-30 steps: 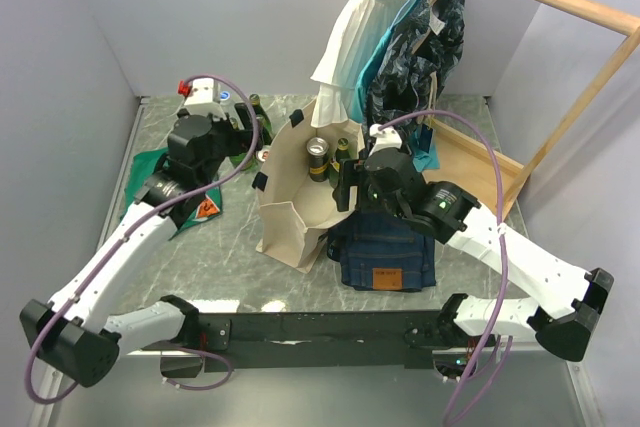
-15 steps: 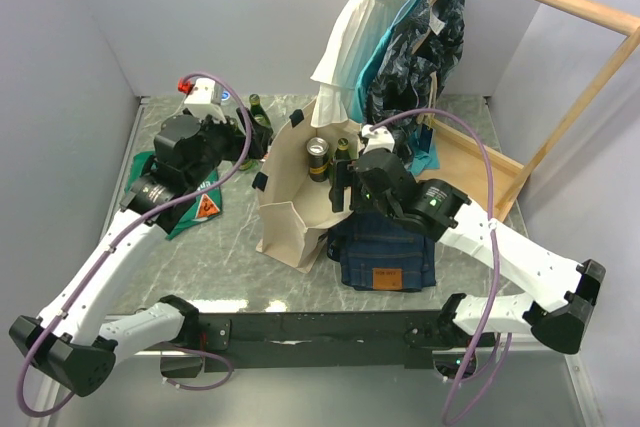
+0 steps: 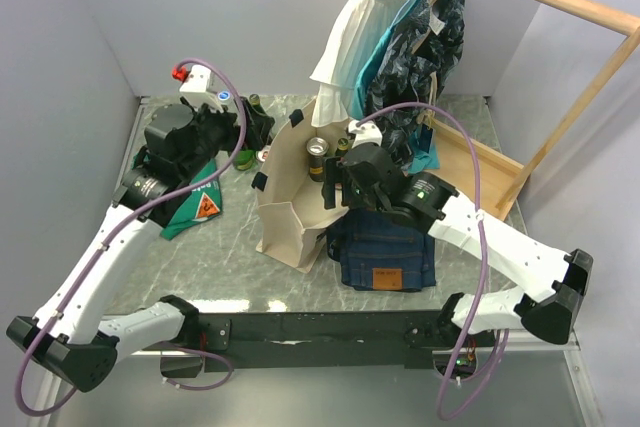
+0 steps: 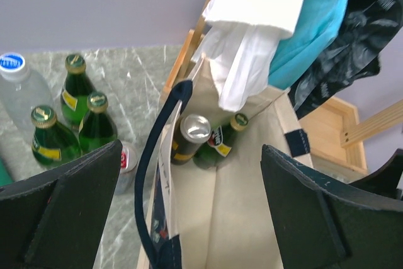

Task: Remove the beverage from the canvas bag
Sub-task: Take out the drink from the canvas bag.

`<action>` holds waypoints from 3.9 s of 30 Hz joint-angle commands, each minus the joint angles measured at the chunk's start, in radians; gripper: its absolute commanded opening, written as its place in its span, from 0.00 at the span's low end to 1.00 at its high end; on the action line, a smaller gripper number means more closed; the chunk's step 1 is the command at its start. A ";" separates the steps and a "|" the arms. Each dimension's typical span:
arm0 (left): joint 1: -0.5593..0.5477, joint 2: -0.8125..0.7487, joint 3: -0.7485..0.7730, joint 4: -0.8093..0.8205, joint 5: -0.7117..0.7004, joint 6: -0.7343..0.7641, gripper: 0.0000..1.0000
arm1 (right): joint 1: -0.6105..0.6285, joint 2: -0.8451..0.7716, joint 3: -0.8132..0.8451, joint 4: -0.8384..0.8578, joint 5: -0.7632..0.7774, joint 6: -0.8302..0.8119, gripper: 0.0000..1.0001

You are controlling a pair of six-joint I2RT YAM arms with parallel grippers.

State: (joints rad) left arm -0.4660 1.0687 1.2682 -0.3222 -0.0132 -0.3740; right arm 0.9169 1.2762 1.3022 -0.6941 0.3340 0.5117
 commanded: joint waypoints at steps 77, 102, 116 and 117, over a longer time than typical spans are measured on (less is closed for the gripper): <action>-0.269 0.807 0.421 0.101 -0.070 0.126 0.80 | -0.007 -0.261 -0.121 0.002 0.293 0.065 0.92; -0.269 0.856 0.450 0.095 -0.073 0.116 0.61 | -0.018 -0.273 -0.141 0.008 0.283 0.060 0.92; -0.269 0.866 0.444 0.083 -0.076 0.118 0.63 | -0.023 -0.264 -0.146 0.021 0.272 0.053 0.92; -0.269 0.867 0.444 0.080 -0.076 0.119 0.63 | -0.024 -0.262 -0.144 0.019 0.272 0.053 0.92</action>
State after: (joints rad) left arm -0.7284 1.9308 1.6730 -0.2527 -0.0799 -0.2562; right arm 0.9020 1.0222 1.1572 -0.6964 0.5987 0.5606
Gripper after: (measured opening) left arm 0.635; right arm 0.921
